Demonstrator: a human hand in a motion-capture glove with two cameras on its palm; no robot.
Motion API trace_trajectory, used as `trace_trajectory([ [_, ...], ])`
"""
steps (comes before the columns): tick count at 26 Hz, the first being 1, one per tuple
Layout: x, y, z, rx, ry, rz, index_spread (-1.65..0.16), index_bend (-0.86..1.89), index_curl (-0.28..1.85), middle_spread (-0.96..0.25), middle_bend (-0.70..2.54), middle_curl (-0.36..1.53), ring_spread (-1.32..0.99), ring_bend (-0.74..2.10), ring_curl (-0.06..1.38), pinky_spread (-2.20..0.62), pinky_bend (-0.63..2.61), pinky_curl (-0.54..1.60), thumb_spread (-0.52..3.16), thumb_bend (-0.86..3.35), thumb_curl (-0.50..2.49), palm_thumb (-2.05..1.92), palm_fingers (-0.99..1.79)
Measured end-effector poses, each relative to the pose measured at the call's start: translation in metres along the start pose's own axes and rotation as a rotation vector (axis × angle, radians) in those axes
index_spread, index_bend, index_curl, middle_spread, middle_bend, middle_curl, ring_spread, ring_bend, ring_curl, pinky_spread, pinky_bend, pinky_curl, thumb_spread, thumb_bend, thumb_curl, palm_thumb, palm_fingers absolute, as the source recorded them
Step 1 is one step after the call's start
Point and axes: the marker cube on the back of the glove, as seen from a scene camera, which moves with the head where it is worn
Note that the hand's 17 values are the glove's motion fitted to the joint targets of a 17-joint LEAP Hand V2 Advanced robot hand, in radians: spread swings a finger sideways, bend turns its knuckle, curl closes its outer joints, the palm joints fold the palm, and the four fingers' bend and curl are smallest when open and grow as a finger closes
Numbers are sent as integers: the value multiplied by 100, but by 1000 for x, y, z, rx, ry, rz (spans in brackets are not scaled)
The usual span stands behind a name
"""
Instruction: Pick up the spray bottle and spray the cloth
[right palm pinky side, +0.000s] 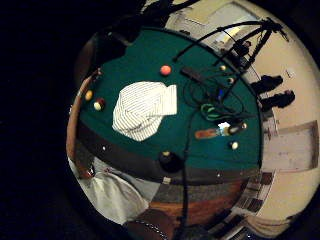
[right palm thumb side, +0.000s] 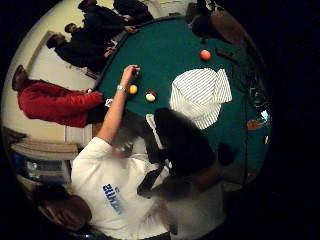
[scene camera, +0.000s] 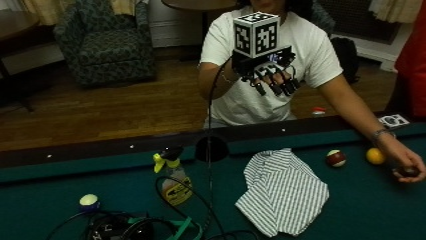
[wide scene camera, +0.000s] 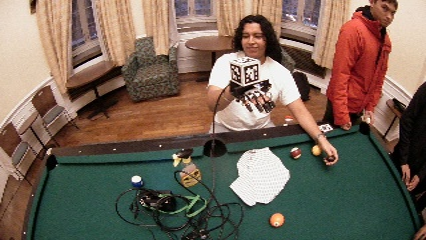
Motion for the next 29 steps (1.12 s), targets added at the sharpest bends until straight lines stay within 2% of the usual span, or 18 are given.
trace_trajectory([
  [5, 6, 3, 3, -1, -6, 12, -31, 31, 17, -9, 21, 11, -5, 25, 12, 14, 36, 15, 71, 19, 9, 30, 56],
  [11, 9, 7, 2, 6, 3, 14, -38, 28, 23, -11, 19, 16, -6, 24, 16, 18, 35, 20, 96, 18, 13, 33, 54],
  [21, 33, 12, 12, 11, -65, -2, -42, 24, 28, -12, 17, 20, -7, 23, 19, 20, 34, 24, 115, 14, 18, 35, 55],
  [29, 80, 38, 14, 62, -135, 24, -42, 22, 31, -12, 16, 22, -8, 23, 22, 19, 33, 27, 121, 12, 21, 40, 57],
])
